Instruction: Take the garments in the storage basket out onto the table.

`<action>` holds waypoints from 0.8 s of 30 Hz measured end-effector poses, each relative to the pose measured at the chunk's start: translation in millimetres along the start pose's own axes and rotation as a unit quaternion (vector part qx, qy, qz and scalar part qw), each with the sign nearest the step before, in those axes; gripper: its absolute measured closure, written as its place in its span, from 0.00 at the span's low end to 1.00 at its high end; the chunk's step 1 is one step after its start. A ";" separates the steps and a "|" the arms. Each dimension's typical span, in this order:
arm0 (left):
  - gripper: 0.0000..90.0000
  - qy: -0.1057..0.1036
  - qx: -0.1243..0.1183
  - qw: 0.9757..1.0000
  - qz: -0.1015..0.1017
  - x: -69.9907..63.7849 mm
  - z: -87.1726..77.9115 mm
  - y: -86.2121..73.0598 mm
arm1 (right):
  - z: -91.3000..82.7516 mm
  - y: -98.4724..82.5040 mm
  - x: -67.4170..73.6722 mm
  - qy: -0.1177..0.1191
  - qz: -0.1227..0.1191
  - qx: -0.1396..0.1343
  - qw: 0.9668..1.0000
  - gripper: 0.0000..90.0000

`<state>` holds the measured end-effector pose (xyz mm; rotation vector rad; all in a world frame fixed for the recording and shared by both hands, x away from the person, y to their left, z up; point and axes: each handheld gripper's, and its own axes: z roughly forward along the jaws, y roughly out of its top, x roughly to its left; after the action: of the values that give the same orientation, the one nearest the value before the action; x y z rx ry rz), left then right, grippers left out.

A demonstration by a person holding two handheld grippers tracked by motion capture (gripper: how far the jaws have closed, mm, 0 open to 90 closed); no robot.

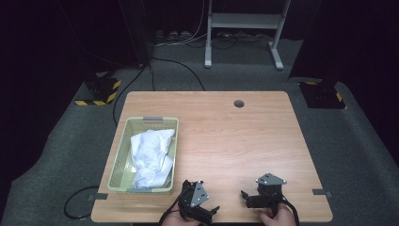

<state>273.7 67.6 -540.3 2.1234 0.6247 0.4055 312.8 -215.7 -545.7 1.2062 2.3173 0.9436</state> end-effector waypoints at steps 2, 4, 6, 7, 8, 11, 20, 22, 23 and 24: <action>0.00 -0.001 -0.005 1.000 0.002 -0.2 -1.8 0.8 | 0.0 0.0 0.0 0.000 0.000 0.000 1.000 0.00; 0.00 -0.005 -0.007 1.000 -0.001 0.4 -5.7 2.3 | 0.0 0.0 0.1 0.000 0.000 0.000 1.000 0.00; 0.00 -0.010 -0.011 1.000 -0.004 0.7 -8.7 3.1 | 0.0 0.0 0.2 0.000 0.000 0.000 1.000 0.00; 0.00 -0.011 -0.014 1.000 -0.004 0.6 -10.2 3.5 | 0.0 0.0 0.2 0.000 0.001 0.000 1.000 0.00; 0.00 -0.012 -0.014 1.000 -0.003 0.5 -11.3 4.0 | 0.0 0.0 0.2 -0.001 0.001 0.000 1.000 0.00; 0.00 -0.016 -0.021 1.000 -0.003 -0.2 -16.8 6.4 | 0.0 0.0 0.3 -0.001 0.001 0.000 1.000 0.00; 0.00 -0.021 -0.042 0.999 0.008 -2.0 -32.5 14.1 | -0.1 -0.1 0.5 -0.001 0.001 0.000 1.000 0.00; 0.00 -0.021 -0.045 0.999 0.009 -3.0 -35.1 15.8 | -0.1 -0.1 0.5 -0.001 0.001 0.000 1.000 0.00; 0.00 -0.021 -0.045 0.999 0.009 -3.0 -35.1 15.8 | -0.1 -0.1 0.5 -0.001 0.001 0.000 1.000 0.00; 0.00 -0.020 -0.050 0.999 0.011 -3.6 -37.9 17.3 | -0.1 -0.1 0.5 -0.001 0.001 0.000 1.000 0.00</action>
<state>257.0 81.5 -504.6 2.0399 0.5486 0.3971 312.4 -215.4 -545.7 1.2089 2.3148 0.9426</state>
